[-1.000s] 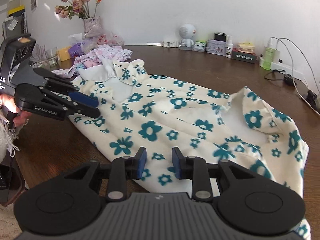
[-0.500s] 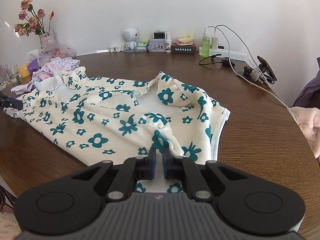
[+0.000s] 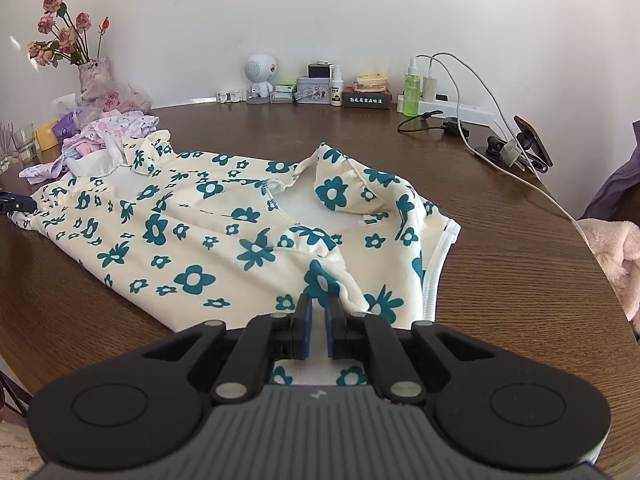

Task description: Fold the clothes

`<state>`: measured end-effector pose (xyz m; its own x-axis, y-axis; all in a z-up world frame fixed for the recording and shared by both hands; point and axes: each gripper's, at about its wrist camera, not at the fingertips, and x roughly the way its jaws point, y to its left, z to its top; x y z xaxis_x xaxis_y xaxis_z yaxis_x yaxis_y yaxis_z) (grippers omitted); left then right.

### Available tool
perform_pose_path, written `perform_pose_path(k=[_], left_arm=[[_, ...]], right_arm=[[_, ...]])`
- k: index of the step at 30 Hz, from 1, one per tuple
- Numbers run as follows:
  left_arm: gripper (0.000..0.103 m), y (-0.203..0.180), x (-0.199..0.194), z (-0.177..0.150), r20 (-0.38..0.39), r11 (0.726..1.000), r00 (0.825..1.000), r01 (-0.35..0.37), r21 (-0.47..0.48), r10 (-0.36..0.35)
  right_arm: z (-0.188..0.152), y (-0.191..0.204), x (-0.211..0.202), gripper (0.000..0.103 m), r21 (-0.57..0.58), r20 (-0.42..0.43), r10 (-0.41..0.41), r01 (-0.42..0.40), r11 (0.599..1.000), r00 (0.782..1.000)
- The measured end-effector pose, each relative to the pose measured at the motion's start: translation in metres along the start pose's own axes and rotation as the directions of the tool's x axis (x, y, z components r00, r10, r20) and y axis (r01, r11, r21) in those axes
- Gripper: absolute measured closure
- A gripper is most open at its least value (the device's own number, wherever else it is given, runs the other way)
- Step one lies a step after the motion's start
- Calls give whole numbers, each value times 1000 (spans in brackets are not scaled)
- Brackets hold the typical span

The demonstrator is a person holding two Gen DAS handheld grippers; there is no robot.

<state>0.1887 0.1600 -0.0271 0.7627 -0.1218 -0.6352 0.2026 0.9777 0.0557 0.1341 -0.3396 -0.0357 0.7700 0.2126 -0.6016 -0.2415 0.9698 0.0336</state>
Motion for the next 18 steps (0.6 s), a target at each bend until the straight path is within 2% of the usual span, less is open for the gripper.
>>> perform_pose_path(k=[1,3,5,13,16,17,18], left_arm=[[80,-2,-1,-1,0,1000,1000,-7,5,7],[91,-8,-6,-3,-7,999,1000,-15,33,15],[95,-16,-15,-9,-11,998,1000,-18,60,19],[95,-27,-41,-25,-19,997,1000,-14,74,15],[90,-27,-51,-24,17,998,1000,7,67,-8],[81,-28,-57,-22,42,997,999,27,76,-30],[65,-30,-64,-19,65,994,996,51,98,-58]], right_arm=[[0,0,0,97,2,-1,-1,1,1000,1000],[1,1,0,97,-10,-6,-5,5,1000,1000],[2,3,0,97,-41,-18,-4,3,999,1000],[15,0,2,97,-148,-88,7,-20,989,996],[18,-1,-1,91,-104,-92,27,-36,994,995],[19,0,-5,82,-78,-79,47,-53,996,996],[20,4,-13,70,-67,-55,74,-78,995,996]])
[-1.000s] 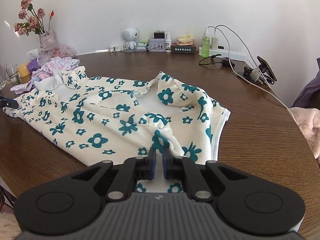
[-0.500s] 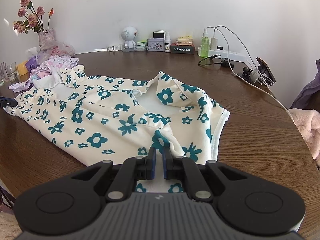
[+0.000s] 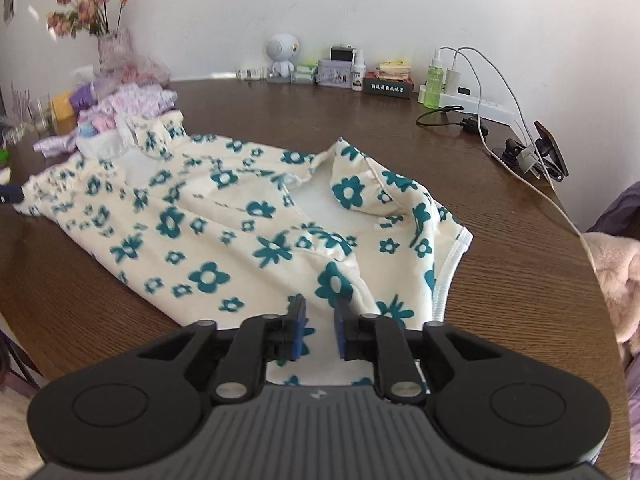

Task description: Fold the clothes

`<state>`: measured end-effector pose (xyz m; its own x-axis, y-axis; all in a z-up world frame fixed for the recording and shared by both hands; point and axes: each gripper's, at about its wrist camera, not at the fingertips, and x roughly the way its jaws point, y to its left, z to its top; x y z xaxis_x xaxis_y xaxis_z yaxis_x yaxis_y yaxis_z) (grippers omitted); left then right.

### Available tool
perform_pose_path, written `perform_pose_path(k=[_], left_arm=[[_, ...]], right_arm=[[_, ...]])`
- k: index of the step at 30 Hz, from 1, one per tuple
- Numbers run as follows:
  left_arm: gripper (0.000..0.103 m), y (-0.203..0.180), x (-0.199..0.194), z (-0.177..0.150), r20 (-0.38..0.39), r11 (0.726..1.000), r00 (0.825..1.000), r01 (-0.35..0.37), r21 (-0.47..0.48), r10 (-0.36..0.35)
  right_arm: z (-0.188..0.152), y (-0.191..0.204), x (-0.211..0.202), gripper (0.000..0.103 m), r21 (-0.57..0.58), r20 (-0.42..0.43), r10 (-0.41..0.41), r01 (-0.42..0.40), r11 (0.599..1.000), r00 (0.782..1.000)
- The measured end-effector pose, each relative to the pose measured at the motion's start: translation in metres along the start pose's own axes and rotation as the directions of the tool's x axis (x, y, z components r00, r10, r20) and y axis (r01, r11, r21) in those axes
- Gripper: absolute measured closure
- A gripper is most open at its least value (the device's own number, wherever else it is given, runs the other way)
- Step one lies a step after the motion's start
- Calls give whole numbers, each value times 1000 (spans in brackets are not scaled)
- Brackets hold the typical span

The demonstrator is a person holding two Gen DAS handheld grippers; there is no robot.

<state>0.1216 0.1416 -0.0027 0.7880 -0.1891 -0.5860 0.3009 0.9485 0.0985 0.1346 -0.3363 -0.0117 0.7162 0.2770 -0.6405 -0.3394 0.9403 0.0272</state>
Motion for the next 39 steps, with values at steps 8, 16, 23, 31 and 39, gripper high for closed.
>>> perform_pose_path(k=[8,16,23,31,39], left_arm=[[40,-34,-1,9,-60,968,993,110,227,-99],[42,-39,28,2,-119,931,993,54,361,-11],[91,-31,44,8,-139,893,989,21,450,47],[100,-40,52,3,-120,844,985,-39,534,122],[100,-42,21,-11,-146,890,985,-11,456,87]], right_arm=[[-12,45,-18,54,-113,-5,8,-8,994,1000],[-24,51,-10,55,-168,-35,-11,5,986,999],[-17,46,0,71,-143,-65,-11,2,990,998],[-18,46,2,98,-162,-82,-50,36,986,995],[-15,47,0,101,-210,-115,-45,20,978,992]])
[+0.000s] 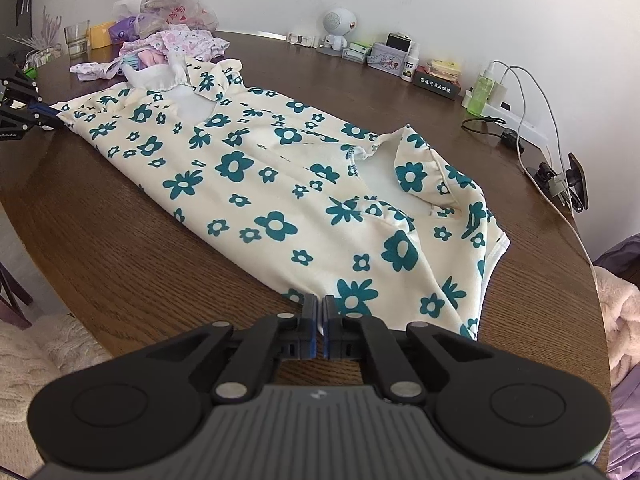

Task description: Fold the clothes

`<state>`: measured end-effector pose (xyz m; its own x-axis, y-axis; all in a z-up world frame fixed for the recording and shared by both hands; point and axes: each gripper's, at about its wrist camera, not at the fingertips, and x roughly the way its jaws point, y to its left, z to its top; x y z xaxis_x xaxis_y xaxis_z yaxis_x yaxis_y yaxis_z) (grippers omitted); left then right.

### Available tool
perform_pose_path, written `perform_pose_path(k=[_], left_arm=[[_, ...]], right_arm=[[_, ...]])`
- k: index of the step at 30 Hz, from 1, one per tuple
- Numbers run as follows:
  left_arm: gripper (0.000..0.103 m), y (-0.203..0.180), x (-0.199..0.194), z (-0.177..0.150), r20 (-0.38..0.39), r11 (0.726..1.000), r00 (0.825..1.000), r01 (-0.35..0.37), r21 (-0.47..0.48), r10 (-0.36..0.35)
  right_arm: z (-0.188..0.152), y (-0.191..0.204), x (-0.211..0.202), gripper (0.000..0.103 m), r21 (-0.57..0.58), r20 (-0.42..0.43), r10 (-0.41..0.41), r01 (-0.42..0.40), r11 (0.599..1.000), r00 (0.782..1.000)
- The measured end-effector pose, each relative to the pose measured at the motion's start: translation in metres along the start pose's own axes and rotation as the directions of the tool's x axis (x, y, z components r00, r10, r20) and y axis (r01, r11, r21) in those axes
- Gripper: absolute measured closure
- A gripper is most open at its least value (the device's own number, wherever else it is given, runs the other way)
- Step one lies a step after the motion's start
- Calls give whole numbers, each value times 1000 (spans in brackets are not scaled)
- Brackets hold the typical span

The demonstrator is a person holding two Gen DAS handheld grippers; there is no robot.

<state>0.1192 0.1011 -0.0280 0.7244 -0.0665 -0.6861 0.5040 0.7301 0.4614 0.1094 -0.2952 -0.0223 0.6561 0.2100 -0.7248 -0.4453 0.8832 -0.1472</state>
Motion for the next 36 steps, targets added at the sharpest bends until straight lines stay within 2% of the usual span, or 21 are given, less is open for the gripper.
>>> perform_pose_path(k=[5,8,10,14,19,23,27,30,34,36], left_arm=[[100,-16,-33,-10,18,1000,1000,-23,-11,23],[97,-16,-39,-8,28,999,999,-28,-24,29],[93,-12,-33,-7,25,999,999,-31,-35,32],[90,-3,-18,-6,17,998,999,-37,-58,39],[90,0,-6,-9,23,996,999,-39,-74,41],[90,6,-6,-13,27,994,999,-30,-102,33],[87,13,-8,-21,21,989,999,-39,-144,43],[79,18,-13,-29,2,984,997,-81,-159,82],[79,23,-22,-40,-48,975,980,-197,-103,193],[79,31,-30,-42,-43,967,976,-216,-137,212]], right_arm=[[-4,2,-9,101,-20,-21,9,-9,1000,1000],[-3,-6,-17,100,34,7,48,-49,998,999],[0,-17,-24,99,102,53,81,-86,991,995],[3,-32,-27,99,165,109,58,-75,983,992],[-10,-41,-6,99,185,53,17,-26,982,998],[-22,-52,-5,99,241,85,39,-58,969,996],[-24,-52,-5,99,224,93,26,-46,974,995],[-21,-47,-6,98,210,82,11,-28,977,997],[-17,-38,-11,97,214,80,-8,-10,977,997],[-15,-33,-16,97,224,85,-15,-4,975,996]])
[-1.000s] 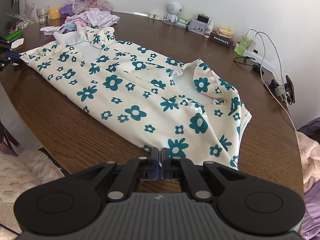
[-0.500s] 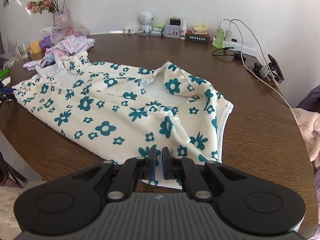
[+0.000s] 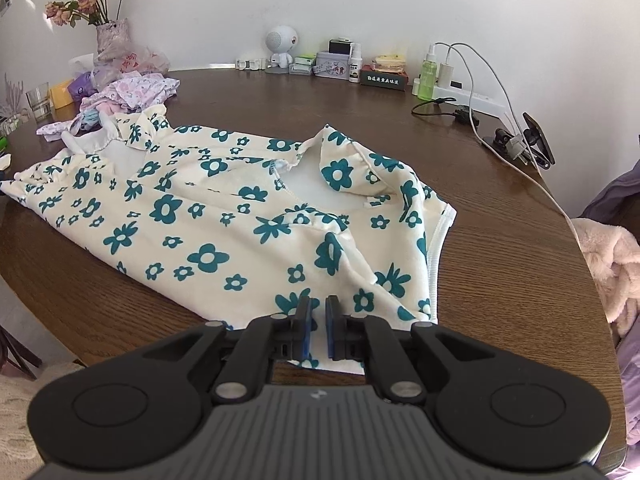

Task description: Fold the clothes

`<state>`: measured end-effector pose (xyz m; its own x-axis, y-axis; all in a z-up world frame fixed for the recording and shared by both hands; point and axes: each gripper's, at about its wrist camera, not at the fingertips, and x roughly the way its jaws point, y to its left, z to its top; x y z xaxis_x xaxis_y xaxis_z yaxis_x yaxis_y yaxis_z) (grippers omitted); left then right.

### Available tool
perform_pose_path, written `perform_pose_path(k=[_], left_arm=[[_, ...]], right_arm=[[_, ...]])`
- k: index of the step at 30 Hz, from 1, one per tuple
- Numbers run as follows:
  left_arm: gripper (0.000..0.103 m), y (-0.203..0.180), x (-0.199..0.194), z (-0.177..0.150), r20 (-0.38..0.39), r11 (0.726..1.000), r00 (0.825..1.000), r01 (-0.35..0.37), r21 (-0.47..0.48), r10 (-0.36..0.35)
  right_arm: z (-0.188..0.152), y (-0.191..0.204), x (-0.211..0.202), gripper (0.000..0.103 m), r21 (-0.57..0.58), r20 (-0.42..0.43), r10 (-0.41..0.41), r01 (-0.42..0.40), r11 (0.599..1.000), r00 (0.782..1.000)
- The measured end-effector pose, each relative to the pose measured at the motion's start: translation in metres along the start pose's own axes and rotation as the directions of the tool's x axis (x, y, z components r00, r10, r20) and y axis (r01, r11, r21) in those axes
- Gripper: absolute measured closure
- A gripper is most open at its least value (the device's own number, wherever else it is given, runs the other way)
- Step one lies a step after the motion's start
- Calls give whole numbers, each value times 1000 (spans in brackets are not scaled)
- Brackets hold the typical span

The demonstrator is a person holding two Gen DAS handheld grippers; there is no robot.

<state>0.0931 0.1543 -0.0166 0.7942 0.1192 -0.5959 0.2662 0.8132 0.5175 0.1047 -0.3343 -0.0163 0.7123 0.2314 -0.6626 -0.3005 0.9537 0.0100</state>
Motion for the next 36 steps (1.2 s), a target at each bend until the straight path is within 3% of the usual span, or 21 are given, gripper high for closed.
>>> perform_pose_path(k=[3,6,12,14,17,21,24,27,31,35,36], left_arm=[[79,9,-13,10,74,991,993,96,-89,-89],[79,1,-17,24,162,969,966,220,-113,-201],[78,-33,4,44,188,926,921,364,-100,-342],[78,-40,10,42,170,924,921,370,-96,-351],[75,-37,16,35,148,936,936,337,-101,-320],[75,-20,20,19,98,969,976,209,-131,-197],[78,-6,15,9,71,983,993,104,-154,-94],[73,4,-5,7,126,971,980,172,-167,-152],[61,-7,-16,14,169,940,940,317,-125,-295],[63,-29,-3,17,110,955,951,294,-23,-290],[70,-31,1,17,99,958,954,285,-16,-282]], right_arm=[[4,6,-8,96,33,39,27,-29,999,999],[11,17,-7,91,28,64,55,-57,998,996],[12,34,14,91,26,32,99,-100,995,995],[8,36,18,91,23,15,92,-93,995,996],[1,35,20,90,22,16,86,-86,996,996],[-1,32,19,90,34,23,84,-84,996,996],[1,30,18,90,46,23,88,-89,995,996],[4,28,13,81,29,40,62,-64,998,997],[7,19,10,78,69,41,27,-30,997,999],[4,14,14,79,91,20,-4,2,996,1000],[3,13,15,79,93,15,-9,8,996,1000]])
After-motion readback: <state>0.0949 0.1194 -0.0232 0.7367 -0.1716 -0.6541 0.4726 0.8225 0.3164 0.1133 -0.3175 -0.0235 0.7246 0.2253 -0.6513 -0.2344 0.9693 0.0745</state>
